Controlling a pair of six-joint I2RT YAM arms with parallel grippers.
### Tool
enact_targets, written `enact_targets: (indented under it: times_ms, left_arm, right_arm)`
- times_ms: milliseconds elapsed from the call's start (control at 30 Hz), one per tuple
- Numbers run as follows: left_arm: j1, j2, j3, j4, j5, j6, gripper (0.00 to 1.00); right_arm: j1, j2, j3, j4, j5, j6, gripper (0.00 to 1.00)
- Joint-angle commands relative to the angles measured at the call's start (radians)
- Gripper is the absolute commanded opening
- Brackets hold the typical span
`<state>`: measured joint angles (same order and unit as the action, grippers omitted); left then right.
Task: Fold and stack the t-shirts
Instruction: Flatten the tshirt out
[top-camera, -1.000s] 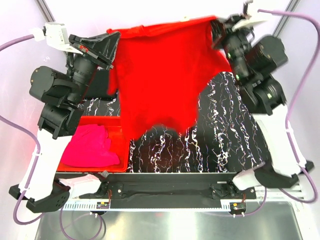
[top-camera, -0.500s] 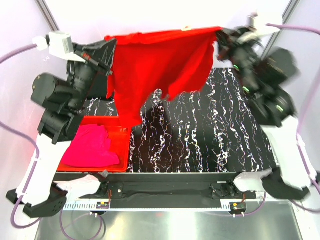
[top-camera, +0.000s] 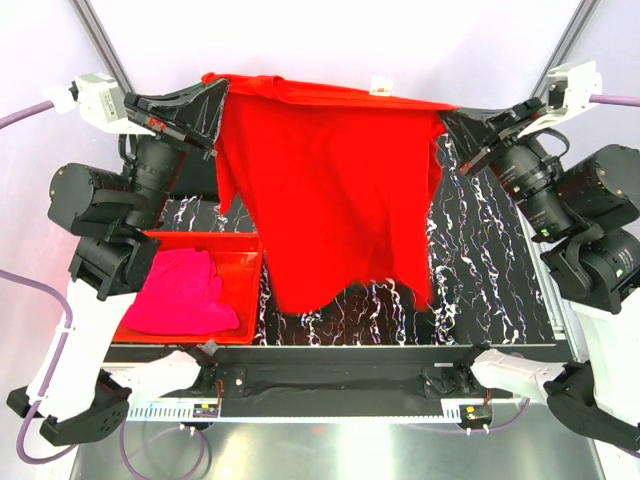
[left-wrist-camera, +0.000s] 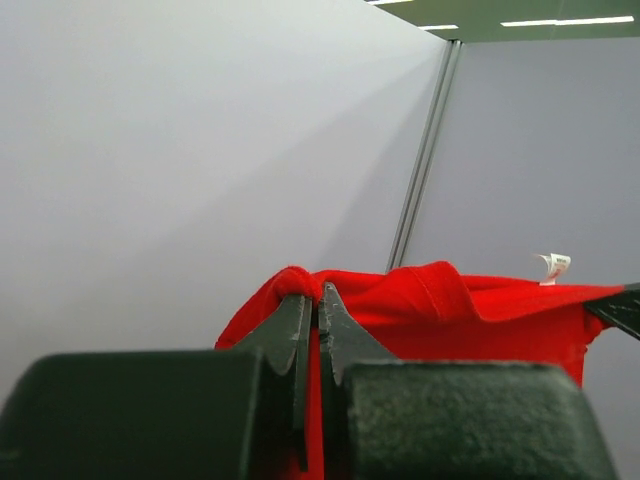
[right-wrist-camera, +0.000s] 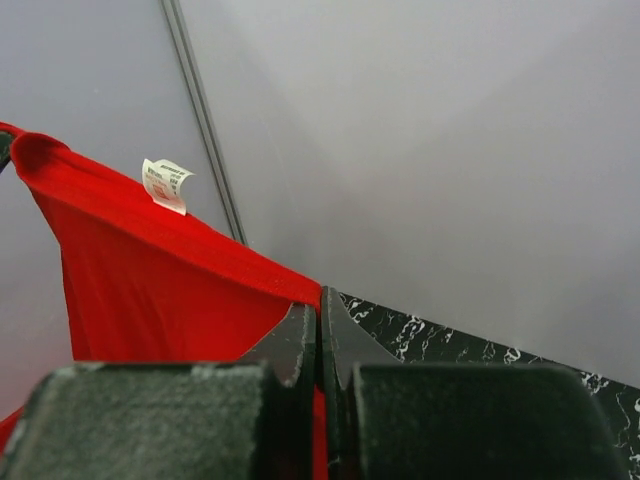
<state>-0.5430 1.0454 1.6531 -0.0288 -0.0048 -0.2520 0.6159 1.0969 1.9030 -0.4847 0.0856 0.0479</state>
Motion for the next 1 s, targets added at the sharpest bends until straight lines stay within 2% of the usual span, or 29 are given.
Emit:
enact_targets:
  times_ms: [0,200,300,367,467,567,700,800,867,967]
  left_arm:
    - [0.034,-0.019,0.017,0.150,-0.178,0.042,0.00]
    - [0.035,0.152,0.036,0.126,-0.147,0.051,0.00]
    - [0.040,0.246,0.069,0.107,-0.144,0.053,0.00]
    - [0.044,0.275,0.117,0.099,-0.144,0.053,0.00]
    - [0.044,0.268,0.164,0.106,-0.141,0.071,0.00]
    - [0.043,0.233,0.188,0.119,-0.133,0.073,0.00]
    - [0.043,0.196,0.183,0.153,-0.058,0.008,0.00]
    - [0.034,0.200,0.198,0.159,0.027,-0.065,0.00]
    - [-0.003,0.235,0.212,0.159,0.071,-0.093,0.00]
    - [-0.098,0.304,0.202,0.147,0.098,-0.099,0.00]
  right_arm:
    - [-0.033,-0.040,0.001,-0.017,0.095,0.023,0.00]
    - [-0.031,0.046,-0.081,-0.020,0.329,-0.040,0.00]
    - [-0.042,0.098,-0.129,0.122,0.385,-0.150,0.00]
    - [-0.080,0.130,-0.131,0.194,0.337,-0.167,0.00]
    - [-0.204,0.240,-0.029,0.241,0.209,-0.097,0.00]
    - [-0.263,0.371,0.134,0.250,0.158,-0.054,0.00]
    - [-0.353,0.533,0.338,0.259,-0.019,0.131,0.00]
    - [-0.413,0.596,0.407,0.253,-0.107,0.248,0.00]
    - [-0.470,0.600,0.395,0.256,-0.112,0.317,0.00]
    - [-0.545,0.560,0.274,0.284,-0.125,0.369,0.00]
